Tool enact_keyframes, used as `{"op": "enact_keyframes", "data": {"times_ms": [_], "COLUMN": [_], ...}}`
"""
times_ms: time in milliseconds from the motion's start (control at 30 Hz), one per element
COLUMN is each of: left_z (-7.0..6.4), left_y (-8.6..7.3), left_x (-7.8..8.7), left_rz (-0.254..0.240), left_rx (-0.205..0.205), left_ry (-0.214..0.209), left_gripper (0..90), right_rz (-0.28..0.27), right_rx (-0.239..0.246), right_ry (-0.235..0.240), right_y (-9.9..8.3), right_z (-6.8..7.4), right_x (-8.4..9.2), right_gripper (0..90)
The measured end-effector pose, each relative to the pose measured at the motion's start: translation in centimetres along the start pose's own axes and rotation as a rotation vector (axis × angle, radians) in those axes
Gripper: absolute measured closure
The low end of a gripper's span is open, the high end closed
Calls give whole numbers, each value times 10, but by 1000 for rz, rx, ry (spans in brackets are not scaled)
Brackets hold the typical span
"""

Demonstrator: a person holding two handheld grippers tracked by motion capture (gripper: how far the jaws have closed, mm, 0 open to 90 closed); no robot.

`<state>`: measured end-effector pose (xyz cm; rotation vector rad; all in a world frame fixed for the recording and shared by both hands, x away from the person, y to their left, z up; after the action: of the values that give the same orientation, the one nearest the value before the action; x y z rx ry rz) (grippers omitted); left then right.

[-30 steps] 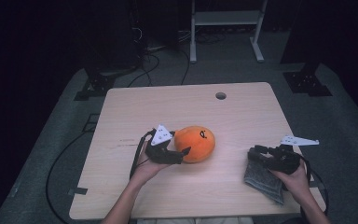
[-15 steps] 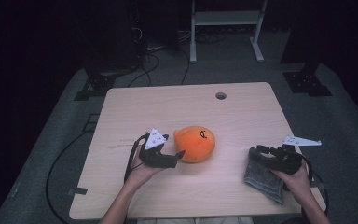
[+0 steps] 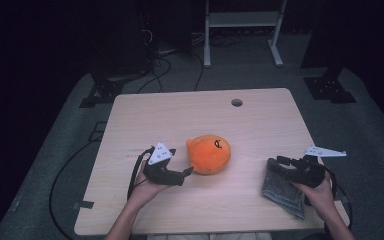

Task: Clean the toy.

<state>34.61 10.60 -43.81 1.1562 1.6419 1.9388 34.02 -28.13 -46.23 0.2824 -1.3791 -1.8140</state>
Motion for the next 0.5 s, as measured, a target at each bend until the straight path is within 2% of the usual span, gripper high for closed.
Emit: {"op": "enact_keyframes", "data": {"times_ms": [500], "left_z": [8], "left_y": [-23], "left_x": [27], "left_rz": [16], "left_rx": [17], "left_ry": [49], "left_gripper": [97], "right_rz": [-11], "right_rx": [-10], "right_ry": [-17], "right_y": [1], "right_z": [-2], "right_x": [8], "right_gripper": [360]}}
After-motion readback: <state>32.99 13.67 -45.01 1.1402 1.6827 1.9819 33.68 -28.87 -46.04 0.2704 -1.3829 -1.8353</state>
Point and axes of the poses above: each handheld gripper's, and its own axes: x roughly backward along the jaws, y roughly out of its top, z roughly to its left, the point moved 5 cm from there along -x, roughly forward along the jaws, and after that the axes turned 8 degrees about -z, right-handed, at the moved point
